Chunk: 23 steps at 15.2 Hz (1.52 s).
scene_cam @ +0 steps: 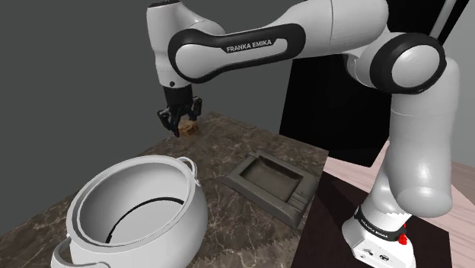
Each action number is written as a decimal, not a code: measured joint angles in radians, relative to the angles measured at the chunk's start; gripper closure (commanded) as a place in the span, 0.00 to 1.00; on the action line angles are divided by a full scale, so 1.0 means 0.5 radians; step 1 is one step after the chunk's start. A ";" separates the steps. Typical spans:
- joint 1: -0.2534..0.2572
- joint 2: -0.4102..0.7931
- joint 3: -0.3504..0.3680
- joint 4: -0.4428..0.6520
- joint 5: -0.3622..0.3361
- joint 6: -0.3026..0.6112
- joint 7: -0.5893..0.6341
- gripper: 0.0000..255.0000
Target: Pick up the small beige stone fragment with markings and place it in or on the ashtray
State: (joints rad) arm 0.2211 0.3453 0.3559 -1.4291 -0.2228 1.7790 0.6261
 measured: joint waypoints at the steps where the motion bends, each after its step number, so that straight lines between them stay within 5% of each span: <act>1: -0.017 -0.071 0.005 -0.103 0.021 0.037 -0.001 1.00; 11: -0.099 -0.944 0.019 -1.181 0.330 0.304 -0.092 1.00; 23: 0.075 -1.922 -0.061 -2.050 0.627 0.232 -0.195 1.00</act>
State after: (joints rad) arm 0.2585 -0.6156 0.3251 -2.4543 0.0907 1.8948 0.5288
